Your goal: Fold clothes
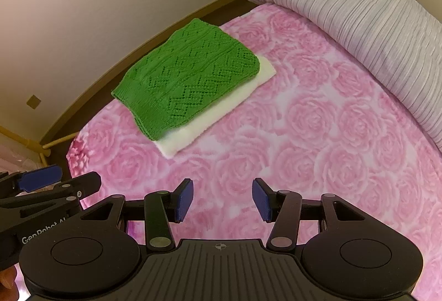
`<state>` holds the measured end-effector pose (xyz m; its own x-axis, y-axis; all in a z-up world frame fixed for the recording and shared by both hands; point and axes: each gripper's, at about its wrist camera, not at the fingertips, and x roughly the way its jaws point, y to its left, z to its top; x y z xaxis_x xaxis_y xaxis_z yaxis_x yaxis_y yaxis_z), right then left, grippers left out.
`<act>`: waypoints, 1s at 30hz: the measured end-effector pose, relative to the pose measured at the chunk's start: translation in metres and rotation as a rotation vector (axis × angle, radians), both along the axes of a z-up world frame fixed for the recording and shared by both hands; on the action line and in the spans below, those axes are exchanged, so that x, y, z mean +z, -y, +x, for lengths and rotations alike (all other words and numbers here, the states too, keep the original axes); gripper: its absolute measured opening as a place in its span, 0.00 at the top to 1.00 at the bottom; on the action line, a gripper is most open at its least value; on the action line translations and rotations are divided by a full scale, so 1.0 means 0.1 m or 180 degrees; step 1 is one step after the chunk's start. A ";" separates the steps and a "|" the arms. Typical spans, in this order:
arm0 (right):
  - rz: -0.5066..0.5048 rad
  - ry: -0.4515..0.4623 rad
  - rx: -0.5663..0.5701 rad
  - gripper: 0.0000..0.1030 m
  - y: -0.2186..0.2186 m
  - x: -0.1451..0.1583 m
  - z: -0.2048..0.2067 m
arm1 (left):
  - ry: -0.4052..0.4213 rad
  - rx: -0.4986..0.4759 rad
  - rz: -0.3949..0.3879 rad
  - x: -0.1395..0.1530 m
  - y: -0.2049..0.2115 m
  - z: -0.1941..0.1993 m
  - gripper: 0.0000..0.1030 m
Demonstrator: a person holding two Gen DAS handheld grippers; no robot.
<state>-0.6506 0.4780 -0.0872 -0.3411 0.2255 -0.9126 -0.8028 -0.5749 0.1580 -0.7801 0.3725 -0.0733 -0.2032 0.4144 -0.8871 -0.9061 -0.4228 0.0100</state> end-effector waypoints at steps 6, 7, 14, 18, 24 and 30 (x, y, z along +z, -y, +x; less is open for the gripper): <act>-0.0019 0.0004 -0.0004 0.50 -0.06 -0.04 -0.04 | -0.0008 -0.0003 0.0007 -0.03 -0.08 -0.03 0.51; -0.0026 0.0006 -0.0008 0.50 -0.07 -0.04 -0.04 | -0.0011 -0.0004 0.0008 -0.03 -0.09 -0.04 0.51; -0.0065 0.0021 -0.0035 0.50 -0.13 -0.08 -0.07 | -0.0018 -0.0022 0.0010 -0.06 -0.15 -0.06 0.51; -0.0074 0.0027 -0.0036 0.50 -0.15 -0.09 -0.09 | -0.0005 -0.0043 0.0017 -0.08 -0.18 -0.07 0.51; -0.0076 0.0025 -0.0038 0.50 -0.16 -0.10 -0.09 | -0.0009 -0.0062 0.0028 -0.09 -0.24 -0.08 0.51; -0.0063 0.0014 -0.0056 0.50 -0.17 -0.08 -0.10 | -0.0039 -0.0045 0.0051 -0.06 -0.25 -0.08 0.51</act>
<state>-0.6606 0.4948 -0.0954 -0.3332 0.2132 -0.9184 -0.8135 -0.5575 0.1657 -0.7880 0.3976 -0.0797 -0.2081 0.4315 -0.8778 -0.9119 -0.4101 0.0146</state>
